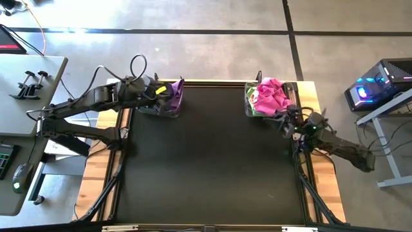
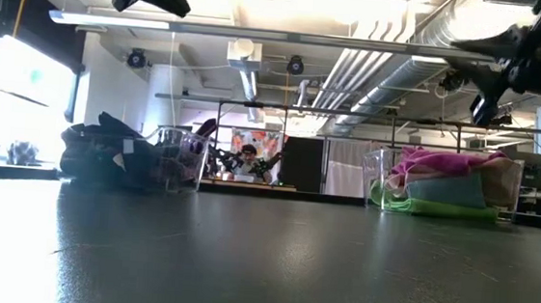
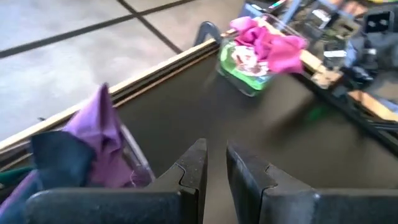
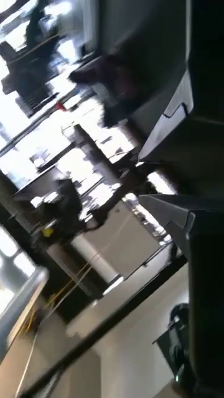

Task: Sort towels by color in basket
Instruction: Return to Home Position

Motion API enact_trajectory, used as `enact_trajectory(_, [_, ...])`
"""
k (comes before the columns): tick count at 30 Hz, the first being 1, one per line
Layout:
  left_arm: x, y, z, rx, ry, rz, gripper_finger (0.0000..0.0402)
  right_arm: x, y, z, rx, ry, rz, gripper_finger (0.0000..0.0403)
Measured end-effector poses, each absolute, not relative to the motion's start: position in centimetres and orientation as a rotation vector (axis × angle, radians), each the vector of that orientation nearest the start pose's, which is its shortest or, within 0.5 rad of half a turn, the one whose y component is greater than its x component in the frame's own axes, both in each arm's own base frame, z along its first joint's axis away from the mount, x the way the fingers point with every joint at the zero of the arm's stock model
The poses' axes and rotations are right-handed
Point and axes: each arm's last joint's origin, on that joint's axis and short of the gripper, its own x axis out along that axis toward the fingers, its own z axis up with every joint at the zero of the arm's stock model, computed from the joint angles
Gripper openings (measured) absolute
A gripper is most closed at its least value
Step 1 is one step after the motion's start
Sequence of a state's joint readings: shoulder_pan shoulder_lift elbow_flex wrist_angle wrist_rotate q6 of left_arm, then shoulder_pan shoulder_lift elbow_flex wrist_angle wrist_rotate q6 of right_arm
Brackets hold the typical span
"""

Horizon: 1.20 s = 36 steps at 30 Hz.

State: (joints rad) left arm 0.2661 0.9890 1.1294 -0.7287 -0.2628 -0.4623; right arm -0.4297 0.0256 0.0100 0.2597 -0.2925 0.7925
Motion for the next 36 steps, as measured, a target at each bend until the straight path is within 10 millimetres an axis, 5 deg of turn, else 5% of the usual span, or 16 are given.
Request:
enact_trajectory(9, [17.7,6.0,36.4,-0.396,0.455,0.780,0.0048,9.4,-2.4,18.4,0.593,-0.190,-0.011,0.0005])
enact_trajectory(21, [17.4,5.9,35.8,-0.391,0.526,0.784,0.0048,9.7,-2.0,16.9,0.443,-0.011,0.027,0.0001])
enact_trajectory(30, [17.4,5.6,35.6,-0.424,0.554,0.746,0.0047,9.7,-2.9,16.4,0.503,-0.048,-0.314,0.0001])
enact_trajectory(36, [17.1,4.7,36.0,-0.324,0.563,0.694,0.0034,10.1,-2.9,15.7,0.573,0.020,-0.332,0.0001])
